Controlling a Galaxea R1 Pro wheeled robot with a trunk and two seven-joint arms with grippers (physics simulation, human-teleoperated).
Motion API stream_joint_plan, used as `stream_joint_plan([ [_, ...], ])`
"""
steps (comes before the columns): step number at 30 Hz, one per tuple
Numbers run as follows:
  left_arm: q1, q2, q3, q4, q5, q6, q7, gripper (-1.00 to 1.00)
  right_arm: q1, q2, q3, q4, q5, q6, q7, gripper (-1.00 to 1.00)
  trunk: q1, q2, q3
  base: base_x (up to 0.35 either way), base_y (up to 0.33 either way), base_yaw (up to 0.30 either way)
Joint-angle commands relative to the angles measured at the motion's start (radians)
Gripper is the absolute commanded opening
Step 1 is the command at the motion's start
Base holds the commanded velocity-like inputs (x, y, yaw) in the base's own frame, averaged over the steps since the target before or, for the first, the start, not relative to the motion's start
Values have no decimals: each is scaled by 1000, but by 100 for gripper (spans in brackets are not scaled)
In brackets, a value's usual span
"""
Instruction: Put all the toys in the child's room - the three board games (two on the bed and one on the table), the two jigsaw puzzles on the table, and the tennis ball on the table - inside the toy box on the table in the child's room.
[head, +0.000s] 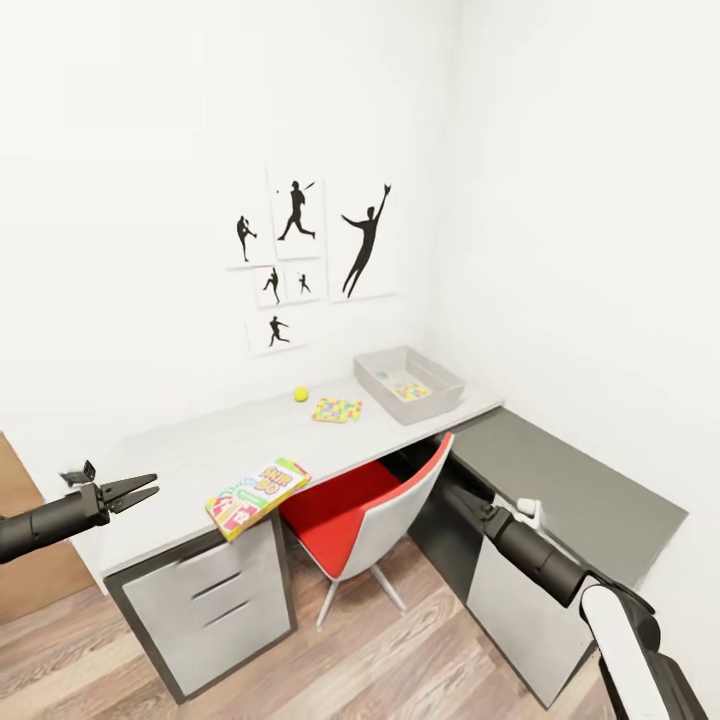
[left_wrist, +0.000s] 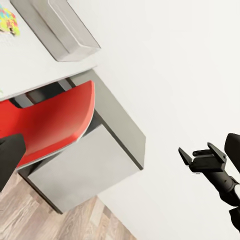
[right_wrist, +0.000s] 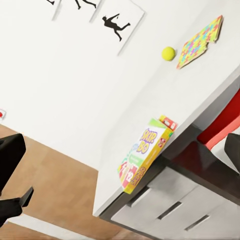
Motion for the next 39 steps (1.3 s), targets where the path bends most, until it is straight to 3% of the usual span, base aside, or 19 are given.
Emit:
stream_joint_plan([
  [1, -1, 0, 0, 0, -2, 11, -5, 100, -1, 0, 0, -1, -3, 7, 1, 100, 0, -2, -3, -37, -79, 252],
  [11, -1, 0, 0, 0, -2, 11, -5, 100, -1, -3, 3, -1, -3, 7, 1, 100, 0, -2, -9, 23, -39, 263],
  [24, -1, 0, 0, 0, -2, 10, -4, 100, -1, -3, 4, -1, -3, 7, 2, 100, 0, -2, -15, 17, -203, 262],
  [39, -1, 0, 0, 0, -2, 9, -4, 100, 0, -10, 6, -1, -3, -36, 12, 100, 0, -2, -15, 0, -120, 20],
])
